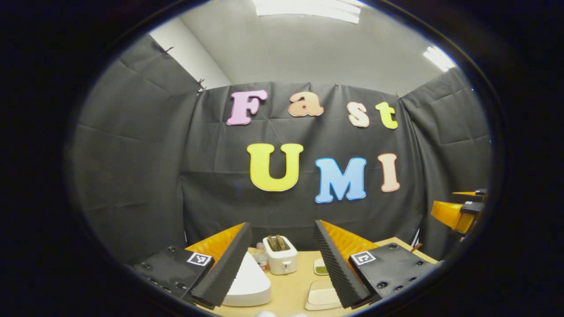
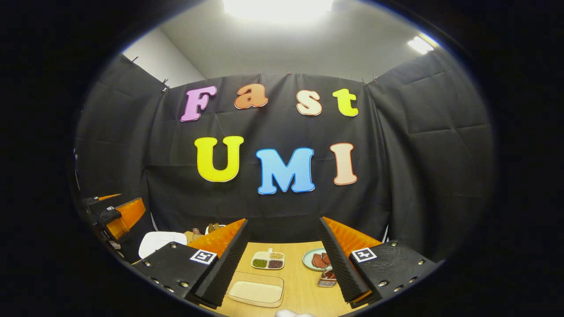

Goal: Close the left gripper, press the button to open the rice cooker; take a wooden spoon from the chopstick holder with the right hand, scoop a spoonful of rice and pour it into the rice cooker, then put the wooden spoon back into the chopstick holder.

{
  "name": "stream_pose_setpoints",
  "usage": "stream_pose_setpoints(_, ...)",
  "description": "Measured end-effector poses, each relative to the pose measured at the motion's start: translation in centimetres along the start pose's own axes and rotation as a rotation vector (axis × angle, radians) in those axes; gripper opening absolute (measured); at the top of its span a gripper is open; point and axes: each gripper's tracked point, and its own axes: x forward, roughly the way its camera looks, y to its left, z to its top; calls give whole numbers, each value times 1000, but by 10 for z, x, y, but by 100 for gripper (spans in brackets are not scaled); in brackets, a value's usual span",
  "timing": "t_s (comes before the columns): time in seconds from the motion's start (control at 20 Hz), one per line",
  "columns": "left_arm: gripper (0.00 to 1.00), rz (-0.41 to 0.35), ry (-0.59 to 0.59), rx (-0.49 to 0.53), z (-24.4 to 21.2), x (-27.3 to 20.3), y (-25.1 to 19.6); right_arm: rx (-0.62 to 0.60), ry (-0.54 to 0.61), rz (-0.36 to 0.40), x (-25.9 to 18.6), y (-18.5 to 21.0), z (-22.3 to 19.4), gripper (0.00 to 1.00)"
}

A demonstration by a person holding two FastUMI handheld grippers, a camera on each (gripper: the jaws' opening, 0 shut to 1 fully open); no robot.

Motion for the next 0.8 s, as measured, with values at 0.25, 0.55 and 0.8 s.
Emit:
stream_pose_setpoints(0.25, 61, -54, -4, 1, 0, 6, -6, 2, 7, 13, -1, 5, -1, 95)
stream_pose_setpoints(0.55, 8, -47, 72, -30, -20, 12, 2, -12, 15, 10, -1, 5, -2, 95)
stream_pose_setpoints(0.8, 7, 21, 93, -11, -35, 28, 30, 7, 51, 10, 2, 4, -10, 95)
